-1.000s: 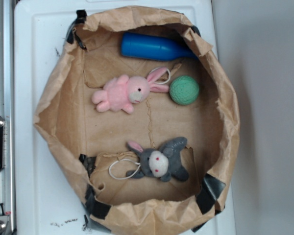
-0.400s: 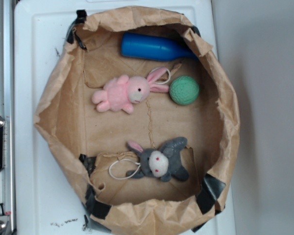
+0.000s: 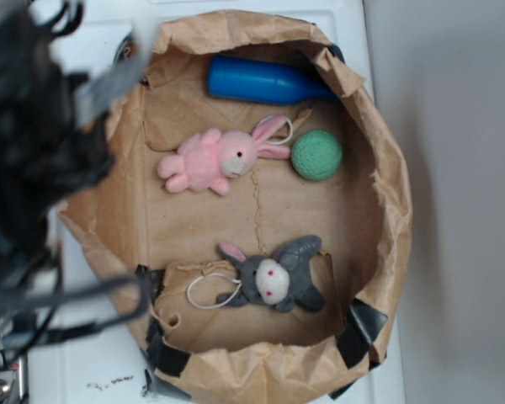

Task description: Grab the pink bunny.

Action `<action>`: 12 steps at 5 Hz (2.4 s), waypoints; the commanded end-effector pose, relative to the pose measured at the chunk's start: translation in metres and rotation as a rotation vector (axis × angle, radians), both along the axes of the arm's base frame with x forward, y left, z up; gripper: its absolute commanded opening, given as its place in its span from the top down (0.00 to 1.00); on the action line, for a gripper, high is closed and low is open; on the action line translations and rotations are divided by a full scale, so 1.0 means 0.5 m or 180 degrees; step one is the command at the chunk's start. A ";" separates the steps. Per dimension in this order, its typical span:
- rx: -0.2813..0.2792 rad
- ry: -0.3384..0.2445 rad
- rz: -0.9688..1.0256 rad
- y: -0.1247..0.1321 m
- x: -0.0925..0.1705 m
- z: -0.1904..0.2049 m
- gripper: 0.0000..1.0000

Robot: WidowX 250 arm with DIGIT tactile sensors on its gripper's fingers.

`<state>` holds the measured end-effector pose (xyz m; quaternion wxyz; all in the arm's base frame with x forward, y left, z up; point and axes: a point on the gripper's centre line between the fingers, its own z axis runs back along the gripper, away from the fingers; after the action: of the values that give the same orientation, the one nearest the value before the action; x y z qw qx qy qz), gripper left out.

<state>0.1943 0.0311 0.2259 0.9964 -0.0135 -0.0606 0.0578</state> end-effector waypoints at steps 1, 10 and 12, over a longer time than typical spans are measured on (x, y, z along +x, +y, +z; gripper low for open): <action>-0.0029 -0.0088 -0.0143 0.072 0.082 -0.046 0.00; 0.0320 -0.0081 0.0077 0.168 0.103 -0.252 0.00; 0.0327 0.0007 0.0202 0.206 0.118 -0.301 0.00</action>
<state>0.2479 0.1272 0.0633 0.9951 0.0273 -0.0429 0.0845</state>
